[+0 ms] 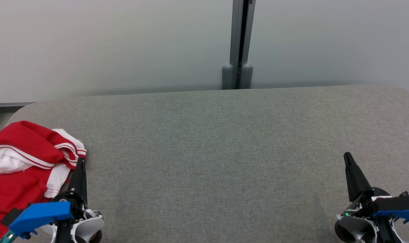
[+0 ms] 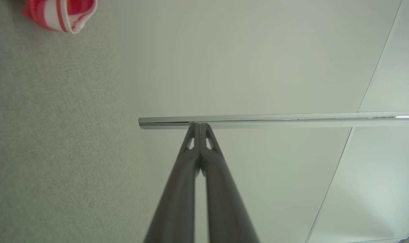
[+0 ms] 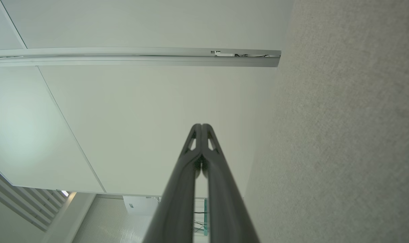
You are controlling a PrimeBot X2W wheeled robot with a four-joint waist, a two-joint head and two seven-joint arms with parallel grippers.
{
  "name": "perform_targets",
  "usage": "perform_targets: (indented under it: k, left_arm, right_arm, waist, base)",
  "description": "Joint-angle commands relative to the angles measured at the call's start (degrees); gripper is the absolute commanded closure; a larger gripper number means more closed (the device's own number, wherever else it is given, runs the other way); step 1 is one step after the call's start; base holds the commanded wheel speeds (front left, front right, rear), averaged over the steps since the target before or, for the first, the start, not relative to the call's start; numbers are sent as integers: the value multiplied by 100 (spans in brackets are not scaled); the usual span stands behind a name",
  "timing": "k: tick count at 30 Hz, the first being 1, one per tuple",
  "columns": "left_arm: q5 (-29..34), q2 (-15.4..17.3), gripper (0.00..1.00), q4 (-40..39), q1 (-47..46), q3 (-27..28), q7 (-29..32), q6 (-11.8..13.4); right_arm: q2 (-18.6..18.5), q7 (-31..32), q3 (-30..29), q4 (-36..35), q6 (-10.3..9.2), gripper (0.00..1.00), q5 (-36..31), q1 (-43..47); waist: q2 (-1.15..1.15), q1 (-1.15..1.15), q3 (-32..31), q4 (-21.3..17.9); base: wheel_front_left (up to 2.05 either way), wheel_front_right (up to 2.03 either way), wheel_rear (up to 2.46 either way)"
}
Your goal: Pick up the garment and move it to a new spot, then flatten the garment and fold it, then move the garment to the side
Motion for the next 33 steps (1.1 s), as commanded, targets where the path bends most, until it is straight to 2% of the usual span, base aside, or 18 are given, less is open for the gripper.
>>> perform_targets:
  k: [1, 19, 20, 21, 22, 23, 28, 33]
  left_arm:
    - [-13, -10, 100, -31, -53, 8, 16, -27]
    - [-13, -10, 100, -31, -53, 8, 16, -27]
    - [0, 0, 0, 0, 0, 0, -2, 0]
    - [1, -3, 0, 41, 25, -3, -10, 2]
    - [1, -8, 100, 82, 78, -5, -13, 2]
    - [2, -19, 0, 140, 143, -7, -15, 3]
    - [140, -4, 0, 152, 95, -93, -166, 2]
    - [548, 7, 0, 205, 52, -123, -309, 1]
  right_arm:
    - [-20, 20, -9, -18, 2, 100, 17, 65]
    - [-20, 20, -9, -18, 2, 100, 17, 65]
    - [0, -1, 0, -1, 0, 0, -1, 0]
    - [6, -5, 5, 40, 0, 0, -3, 4]
    - [16, -6, 7, 91, -1, 100, -4, 22]
    - [24, -8, 10, 148, -3, 0, -4, 45]
    - [-27, -117, 82, 80, -3, 0, -130, 27]
    - [-160, -299, 280, 51, -2, 0, -373, 9]
  waist:
    - [0, 0, 0, 0]
    - [0, 0, 0, 0]
    - [0, 0, 0, 0]
    - [0, 0, 0, 0]
    - [0, 0, 1, 0]
    - [0, 0, 1, 0]
    - [0, 0, 5, 3]
    - [0, 0, 8, 8]
  base:
    - [0, 0, 0]
    - [0, 0, 0]
    - [0, 0, 0]
    - [0, 0, 0]
    - [0, 0, 0]
    - [0, 0, 0]
    - [0, 0, 0]
    - [0, 0, 0]
